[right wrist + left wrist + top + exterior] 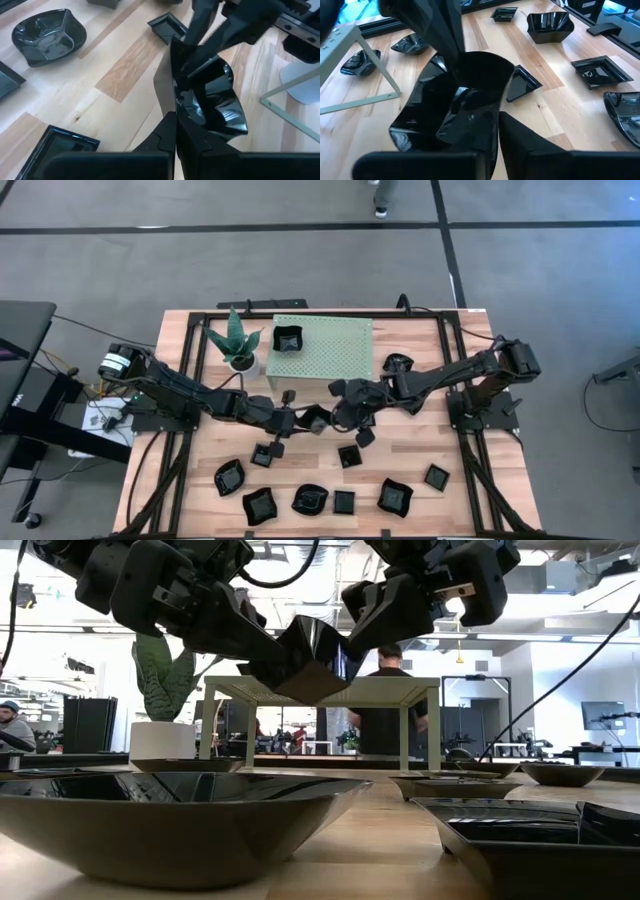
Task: Pick & Place Mini shaped plates
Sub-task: Stack the distorted square plate on top of the other distorted square plate on the shelf
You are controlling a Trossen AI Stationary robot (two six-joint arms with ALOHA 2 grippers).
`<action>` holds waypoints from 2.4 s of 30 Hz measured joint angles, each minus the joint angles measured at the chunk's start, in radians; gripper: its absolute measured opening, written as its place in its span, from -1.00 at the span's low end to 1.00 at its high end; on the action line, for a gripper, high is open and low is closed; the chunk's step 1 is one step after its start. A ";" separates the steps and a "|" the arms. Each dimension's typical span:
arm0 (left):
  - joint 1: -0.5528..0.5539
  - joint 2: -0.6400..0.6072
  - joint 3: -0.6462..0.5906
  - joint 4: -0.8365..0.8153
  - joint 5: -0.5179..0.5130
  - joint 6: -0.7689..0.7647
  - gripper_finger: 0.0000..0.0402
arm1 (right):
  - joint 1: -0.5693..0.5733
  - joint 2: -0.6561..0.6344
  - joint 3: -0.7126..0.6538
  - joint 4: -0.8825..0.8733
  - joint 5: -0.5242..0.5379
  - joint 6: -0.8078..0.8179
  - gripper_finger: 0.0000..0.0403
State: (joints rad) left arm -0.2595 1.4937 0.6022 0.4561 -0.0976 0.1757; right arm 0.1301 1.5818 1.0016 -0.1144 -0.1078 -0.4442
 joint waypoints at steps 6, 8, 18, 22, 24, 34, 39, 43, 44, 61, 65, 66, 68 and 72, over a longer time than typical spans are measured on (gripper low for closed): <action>0.003 0.000 0.000 -0.002 0.004 0.000 -0.96 | 0.000 0.000 0.000 0.002 0.002 0.038 -0.97; 0.003 0.000 0.000 -0.002 0.008 0.000 -0.95 | -0.001 0.000 0.000 0.005 0.003 0.049 -0.92; 0.003 0.000 0.000 0.009 0.058 0.000 -0.95 | 0.000 0.000 0.000 0.021 0.013 0.053 -0.57; -0.003 0.000 0.002 0.009 0.062 0.000 -0.96 | 0.005 -0.001 0.000 0.015 0.097 0.053 -0.49; -0.009 0.001 0.018 0.008 0.061 -0.006 -0.96 | 0.017 -0.019 0.000 -0.025 0.191 0.053 -0.47; -0.017 -0.002 0.119 -0.033 -0.089 0.066 -0.95 | 0.113 -0.262 -0.010 -0.410 0.557 0.247 -0.46; 0.029 -0.051 0.212 -0.143 -0.249 0.215 -0.95 | 0.135 -0.402 -0.093 -0.443 0.555 0.318 -0.46; 0.110 -0.125 0.275 -0.240 -0.302 0.273 -0.95 | 0.134 -0.490 -0.193 -0.420 0.555 0.292 -0.46; 0.132 -0.148 0.282 -0.269 -0.304 0.279 -0.96 | 0.127 -0.508 -0.209 -0.411 0.558 0.286 -0.46; 0.437 -0.231 0.288 -0.551 -0.267 0.231 -0.96 | 0.068 -0.581 -0.242 -0.372 0.554 0.339 -0.46; 0.450 -0.228 0.288 -0.596 -0.267 0.199 -0.95 | 0.068 -0.571 -0.241 -0.371 0.554 0.340 -0.46; 0.453 -0.228 0.288 -0.613 -0.267 0.181 -0.95 | 0.068 -0.567 -0.242 -0.374 0.554 0.340 -0.46; 0.454 -0.228 0.288 -0.643 -0.268 0.149 -0.95 | 0.068 -0.564 -0.244 -0.377 0.554 0.340 -0.46; 0.454 -0.227 0.288 -0.657 -0.268 0.124 -0.96 | 0.068 -0.558 -0.243 -0.375 0.554 0.341 -0.46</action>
State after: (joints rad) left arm 0.1940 1.2669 0.8899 -0.2005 -0.3653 0.2996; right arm 0.1982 1.0233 0.7586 -0.4894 0.4458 -0.1036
